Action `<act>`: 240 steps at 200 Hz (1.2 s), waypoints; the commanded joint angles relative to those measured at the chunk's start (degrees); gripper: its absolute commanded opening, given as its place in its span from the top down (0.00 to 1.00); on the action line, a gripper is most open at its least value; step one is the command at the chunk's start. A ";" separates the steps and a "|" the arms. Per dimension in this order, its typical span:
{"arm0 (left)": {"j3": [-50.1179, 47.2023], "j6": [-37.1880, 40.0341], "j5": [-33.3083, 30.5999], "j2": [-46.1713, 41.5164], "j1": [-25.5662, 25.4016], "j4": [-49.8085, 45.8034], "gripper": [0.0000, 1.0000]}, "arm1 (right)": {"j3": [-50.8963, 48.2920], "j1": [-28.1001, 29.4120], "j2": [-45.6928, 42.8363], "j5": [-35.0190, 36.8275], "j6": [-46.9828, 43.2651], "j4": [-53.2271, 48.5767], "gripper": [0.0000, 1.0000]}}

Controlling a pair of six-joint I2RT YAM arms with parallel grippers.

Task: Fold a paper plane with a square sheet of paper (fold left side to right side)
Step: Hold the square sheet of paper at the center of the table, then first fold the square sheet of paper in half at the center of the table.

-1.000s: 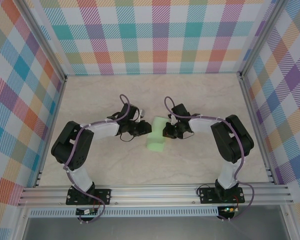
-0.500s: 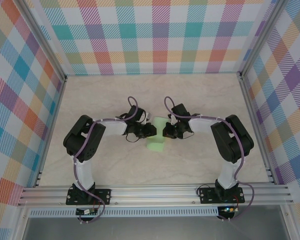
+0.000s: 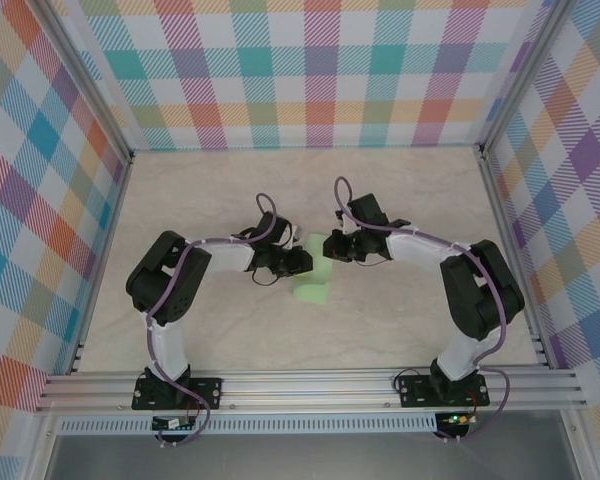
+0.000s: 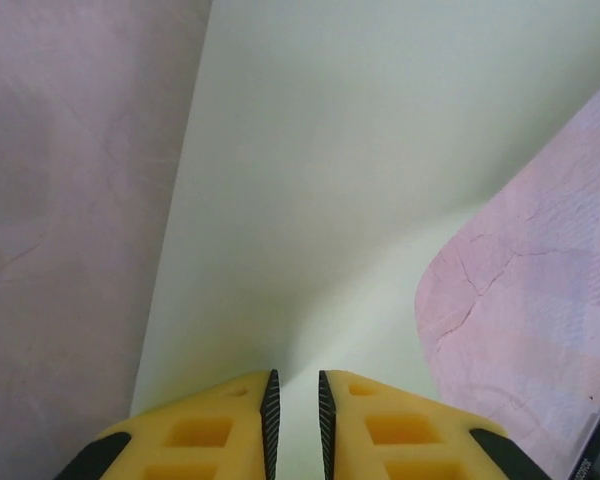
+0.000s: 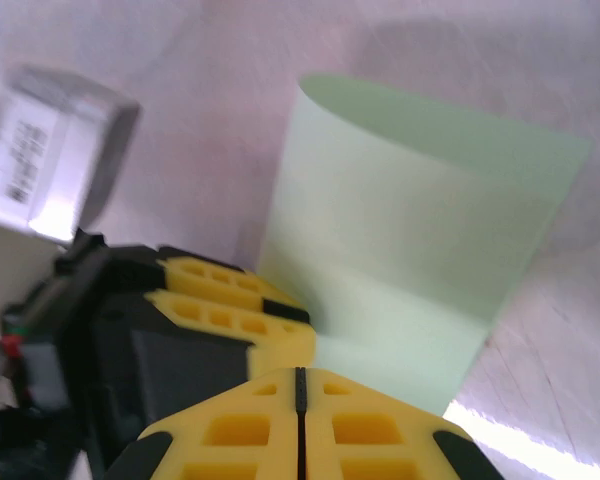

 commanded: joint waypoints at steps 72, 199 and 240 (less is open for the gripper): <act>-1.61 1.01 -2.42 0.57 -1.70 -4.42 0.80 | 10.91 -0.12 14.34 -2.59 0.77 1.49 0.93; -8.15 7.86 1.72 -6.66 -2.50 -7.59 0.80 | 15.54 -0.08 20.75 5.18 -0.81 -10.31 0.93; -11.88 8.85 1.23 -10.14 -2.98 -10.14 0.80 | 15.95 -0.05 21.08 5.03 -1.00 -10.52 0.93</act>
